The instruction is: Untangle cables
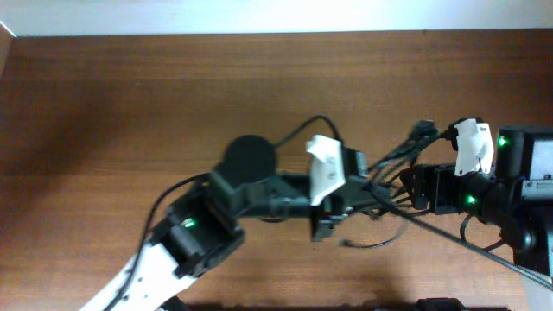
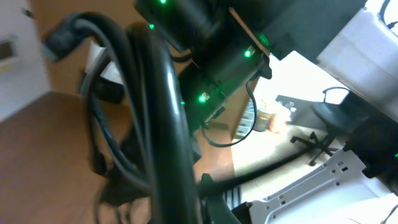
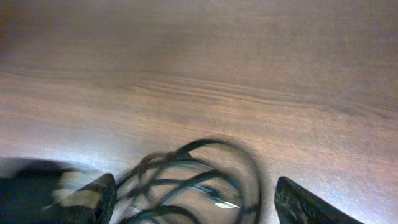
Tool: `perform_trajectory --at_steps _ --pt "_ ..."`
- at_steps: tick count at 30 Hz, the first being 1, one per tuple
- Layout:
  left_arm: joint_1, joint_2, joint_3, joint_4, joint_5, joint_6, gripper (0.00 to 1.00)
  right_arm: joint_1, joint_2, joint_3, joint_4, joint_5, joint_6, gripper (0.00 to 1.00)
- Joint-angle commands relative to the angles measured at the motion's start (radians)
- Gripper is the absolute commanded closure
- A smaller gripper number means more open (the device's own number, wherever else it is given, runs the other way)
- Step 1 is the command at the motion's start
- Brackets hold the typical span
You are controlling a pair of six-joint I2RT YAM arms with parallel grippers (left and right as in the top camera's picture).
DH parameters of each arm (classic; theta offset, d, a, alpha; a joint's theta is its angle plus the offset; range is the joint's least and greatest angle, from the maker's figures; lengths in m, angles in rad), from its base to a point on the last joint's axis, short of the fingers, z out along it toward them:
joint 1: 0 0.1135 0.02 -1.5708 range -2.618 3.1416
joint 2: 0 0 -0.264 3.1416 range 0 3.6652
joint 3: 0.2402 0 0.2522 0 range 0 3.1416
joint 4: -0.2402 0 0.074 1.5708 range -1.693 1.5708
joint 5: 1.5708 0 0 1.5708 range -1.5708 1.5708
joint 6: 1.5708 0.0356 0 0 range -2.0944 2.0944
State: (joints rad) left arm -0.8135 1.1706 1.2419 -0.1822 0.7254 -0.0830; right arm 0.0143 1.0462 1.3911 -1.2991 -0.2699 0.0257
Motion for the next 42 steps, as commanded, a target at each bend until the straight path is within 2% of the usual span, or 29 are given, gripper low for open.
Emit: perform_trajectory --at_steps 1,5,8,16,21,26,31,37,39,42 --pt "0.08 -0.111 0.02 -0.063 -0.061 0.031 1.0 -0.002 -0.002 0.013 -0.023 0.103 0.003 0.2" --pt "0.167 -0.171 0.02 -0.127 -0.105 0.031 1.0 -0.002 -0.006 0.013 -0.05 0.12 0.013 0.2" --pt "0.175 -0.176 0.02 -0.127 -0.105 0.031 1.0 -0.002 -0.007 0.013 -0.048 0.066 0.01 0.2" --pt "0.175 -0.172 0.02 -0.111 -0.105 -0.005 1.0 -0.002 -0.008 0.013 -0.044 -0.352 -0.288 0.2" --pt "0.175 -0.171 0.02 -0.066 -0.106 -0.031 1.0 -0.002 -0.008 0.013 -0.044 -0.587 -0.415 0.2" --pt "0.175 -0.171 0.02 -0.004 -0.105 -0.104 1.0 -0.002 -0.005 0.013 -0.039 -0.614 -0.414 0.2" --pt "0.175 -0.171 0.02 0.018 -0.101 -0.175 1.0 -0.002 -0.004 0.013 0.037 -0.609 -0.415 0.19" --pt "0.175 -0.171 0.02 0.064 -0.105 -0.426 1.0 -0.002 0.049 0.013 0.175 -0.569 -0.441 0.18" --pt "0.175 -0.171 0.02 0.074 -0.105 -0.452 1.0 -0.002 0.068 0.013 0.179 -0.608 -0.497 0.18" --pt "0.175 -0.17 0.02 0.077 -0.105 -0.452 1.0 -0.002 0.093 0.013 0.174 -0.682 -0.5 0.18"
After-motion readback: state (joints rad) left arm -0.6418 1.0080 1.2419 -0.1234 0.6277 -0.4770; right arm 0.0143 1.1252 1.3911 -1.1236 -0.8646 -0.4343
